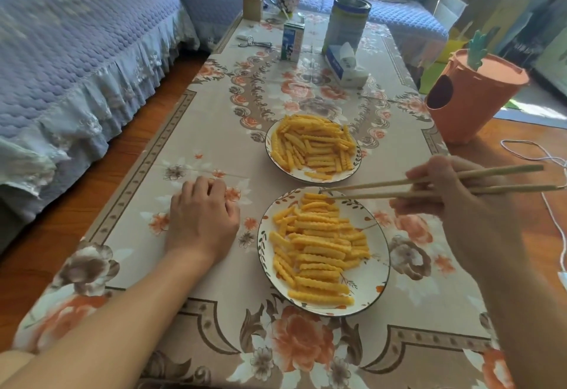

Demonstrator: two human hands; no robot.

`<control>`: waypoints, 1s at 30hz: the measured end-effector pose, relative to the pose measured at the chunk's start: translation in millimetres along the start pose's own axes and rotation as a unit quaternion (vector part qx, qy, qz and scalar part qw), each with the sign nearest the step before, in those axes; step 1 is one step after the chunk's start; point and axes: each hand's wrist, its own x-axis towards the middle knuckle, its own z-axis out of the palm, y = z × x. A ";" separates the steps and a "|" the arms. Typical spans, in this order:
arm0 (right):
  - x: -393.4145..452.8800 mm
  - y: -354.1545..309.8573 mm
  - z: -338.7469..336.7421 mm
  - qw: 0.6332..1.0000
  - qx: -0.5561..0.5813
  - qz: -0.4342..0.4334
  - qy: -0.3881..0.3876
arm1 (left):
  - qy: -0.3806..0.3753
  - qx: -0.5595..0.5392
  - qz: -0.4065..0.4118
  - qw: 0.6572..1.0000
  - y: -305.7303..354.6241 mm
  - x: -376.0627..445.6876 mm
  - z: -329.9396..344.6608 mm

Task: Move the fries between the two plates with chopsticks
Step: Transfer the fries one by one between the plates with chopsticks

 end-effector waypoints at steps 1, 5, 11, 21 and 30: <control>9.6 3.7 10.5 1.000 0.004 0.000 0.004 | 0.001 0.002 0.000 1.000 -0.1 0.1 0.1; 47.3 16.1 60.4 1.000 0.006 -0.008 0.013 | 0.007 0.004 0.001 1.000 -0.7 0.9 0.9; 80.9 31.7 112.5 0.997 -0.046 0.009 0.068 | 0.007 -0.002 0.000 1.000 -2.3 2.3 2.3; 52.2 -3.9 65.1 0.996 -0.004 0.042 0.079 | -0.003 -0.010 -0.006 1.000 -2.6 4.0 -0.8; -59.6 -29.5 1.6 0.995 -0.047 0.056 -0.068 | -0.017 -0.014 -0.015 1.000 1.0 1.4 -3.8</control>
